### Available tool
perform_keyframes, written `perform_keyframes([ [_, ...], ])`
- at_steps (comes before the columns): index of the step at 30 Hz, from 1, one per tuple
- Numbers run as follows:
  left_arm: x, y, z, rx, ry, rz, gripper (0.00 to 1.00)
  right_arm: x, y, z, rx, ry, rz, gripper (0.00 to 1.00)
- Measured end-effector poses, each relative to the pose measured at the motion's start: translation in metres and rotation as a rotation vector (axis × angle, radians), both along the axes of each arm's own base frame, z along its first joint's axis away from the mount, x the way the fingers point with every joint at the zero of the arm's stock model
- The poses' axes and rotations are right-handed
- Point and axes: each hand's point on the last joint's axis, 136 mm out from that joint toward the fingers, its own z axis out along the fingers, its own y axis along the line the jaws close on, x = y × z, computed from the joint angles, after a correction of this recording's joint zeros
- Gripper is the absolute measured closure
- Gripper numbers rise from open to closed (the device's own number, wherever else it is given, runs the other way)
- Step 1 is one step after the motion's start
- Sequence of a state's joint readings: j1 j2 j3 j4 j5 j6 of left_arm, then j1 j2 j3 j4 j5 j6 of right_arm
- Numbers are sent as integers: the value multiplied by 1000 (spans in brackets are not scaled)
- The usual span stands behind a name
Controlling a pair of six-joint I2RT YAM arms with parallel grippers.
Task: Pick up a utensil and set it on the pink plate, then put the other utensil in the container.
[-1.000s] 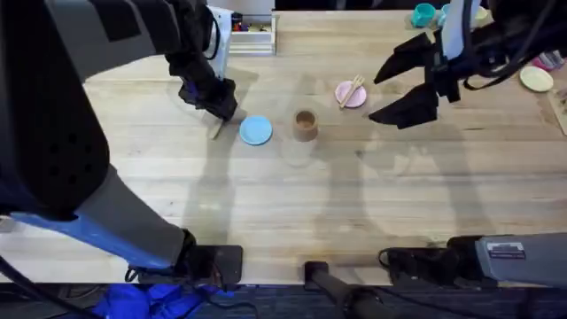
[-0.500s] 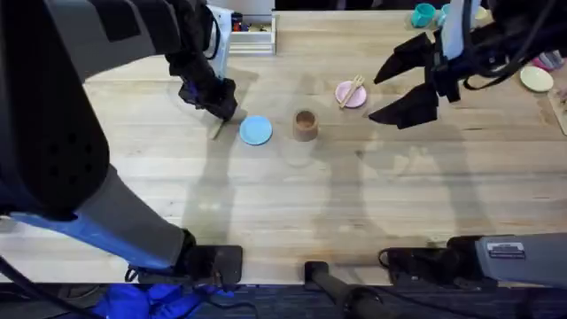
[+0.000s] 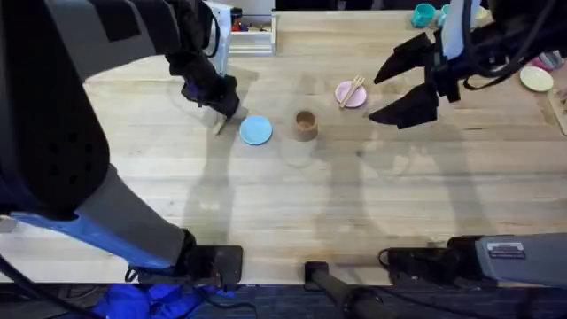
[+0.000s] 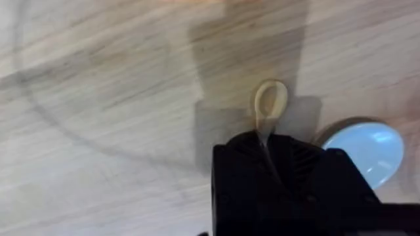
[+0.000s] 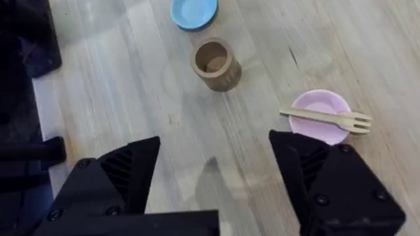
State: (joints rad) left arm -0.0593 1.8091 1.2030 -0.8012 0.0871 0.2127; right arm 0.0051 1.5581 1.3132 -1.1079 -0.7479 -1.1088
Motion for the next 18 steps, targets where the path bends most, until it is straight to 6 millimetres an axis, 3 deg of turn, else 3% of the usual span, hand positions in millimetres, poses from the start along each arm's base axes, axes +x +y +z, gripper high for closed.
perform_keyframes([
  [4,10,-11,8,-57,-50,-14,960,0,0,0,0,0,0,5],
  [12,30,-47,78,-251,-295,-147,959,0,0,0,0,-3,0,5],
  [18,28,-76,101,-414,-356,-272,959,2,0,0,-1,-14,5,5],
])
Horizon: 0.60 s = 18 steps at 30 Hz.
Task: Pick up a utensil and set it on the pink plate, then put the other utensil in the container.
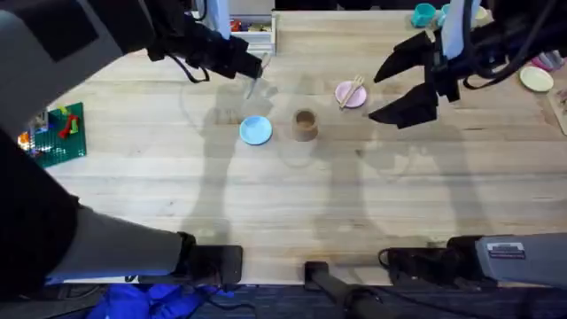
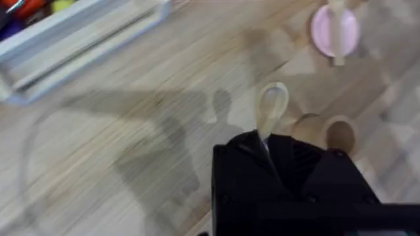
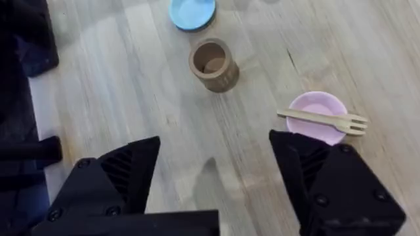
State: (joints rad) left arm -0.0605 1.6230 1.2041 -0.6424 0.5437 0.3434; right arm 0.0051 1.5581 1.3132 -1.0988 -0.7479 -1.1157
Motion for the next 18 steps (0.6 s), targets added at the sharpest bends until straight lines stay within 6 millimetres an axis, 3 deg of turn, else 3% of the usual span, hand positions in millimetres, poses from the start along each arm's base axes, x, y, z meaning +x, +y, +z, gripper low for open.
perform_keyframes([
  [8,-11,-28,19,-141,-65,-181,959,1,-3,-3,-25,-22,19,5],
  [18,-20,-48,42,-272,-146,-320,959,1,-3,-3,-26,-28,24,5],
])
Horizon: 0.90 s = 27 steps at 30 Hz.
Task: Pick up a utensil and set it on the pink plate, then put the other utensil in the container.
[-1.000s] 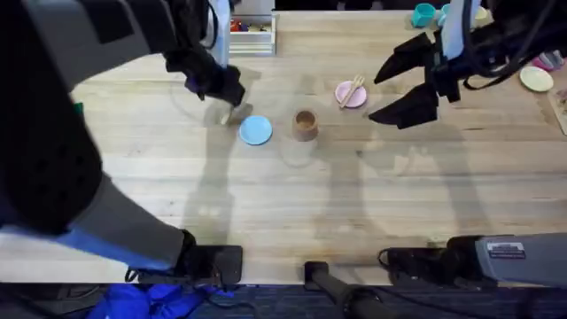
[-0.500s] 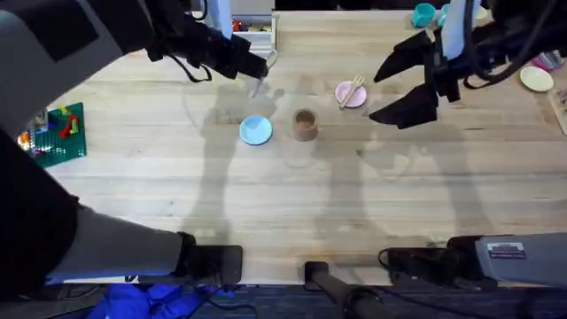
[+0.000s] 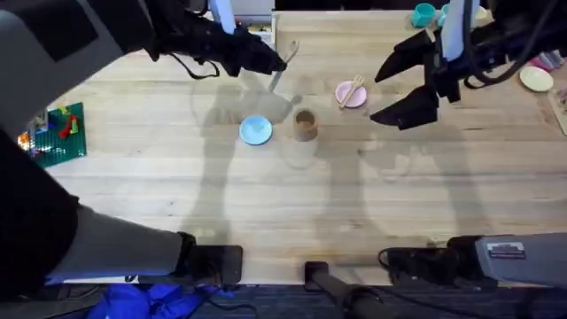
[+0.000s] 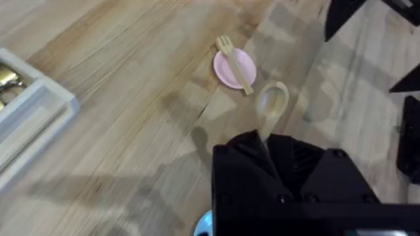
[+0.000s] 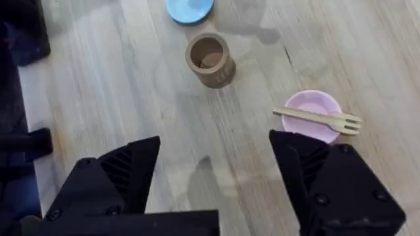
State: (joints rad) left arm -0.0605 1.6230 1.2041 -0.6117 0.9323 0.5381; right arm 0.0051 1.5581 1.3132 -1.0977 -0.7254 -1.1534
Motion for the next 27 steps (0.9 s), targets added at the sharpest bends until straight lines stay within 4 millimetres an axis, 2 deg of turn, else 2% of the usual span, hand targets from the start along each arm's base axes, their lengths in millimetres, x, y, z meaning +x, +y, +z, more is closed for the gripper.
perform_keyframes([
  [13,-20,-20,32,-179,-158,-212,959,2,1,1,3,-21,12,5],
  [16,-21,-22,30,-207,-158,-234,959,3,1,1,7,-27,15,5],
  [23,-20,-28,10,-303,-105,-285,959,3,3,4,25,-32,20,5],
  [27,-22,-30,11,-341,-102,-303,959,3,4,4,28,-32,20,5],
])
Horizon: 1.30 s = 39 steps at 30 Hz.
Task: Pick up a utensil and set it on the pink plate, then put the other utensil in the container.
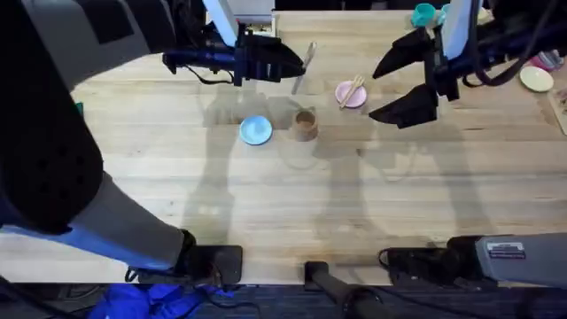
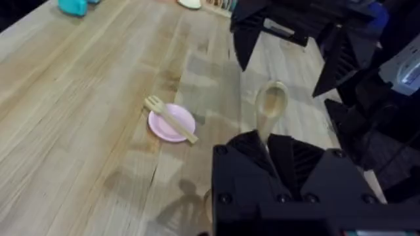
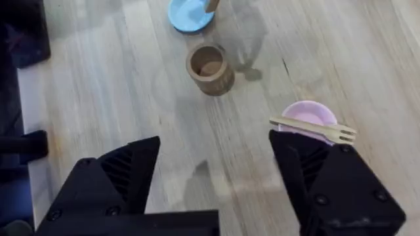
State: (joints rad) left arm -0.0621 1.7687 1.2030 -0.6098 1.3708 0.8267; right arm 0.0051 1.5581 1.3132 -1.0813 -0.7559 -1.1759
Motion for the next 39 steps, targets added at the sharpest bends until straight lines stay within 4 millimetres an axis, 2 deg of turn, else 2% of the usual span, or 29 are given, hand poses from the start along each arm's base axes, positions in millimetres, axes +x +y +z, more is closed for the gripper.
perform_keyframes([
  [8,-14,-12,7,-67,13,-60,959,0,0,0,0,0,0,4],
  [15,-20,-13,10,-97,44,-75,959,0,0,0,0,0,0,4],
  [29,-28,-18,-2,-92,-115,-115,959,0,0,0,0,0,0,5],
  [39,-23,-19,-27,-123,-73,-125,959,0,0,0,0,0,0,5],
])
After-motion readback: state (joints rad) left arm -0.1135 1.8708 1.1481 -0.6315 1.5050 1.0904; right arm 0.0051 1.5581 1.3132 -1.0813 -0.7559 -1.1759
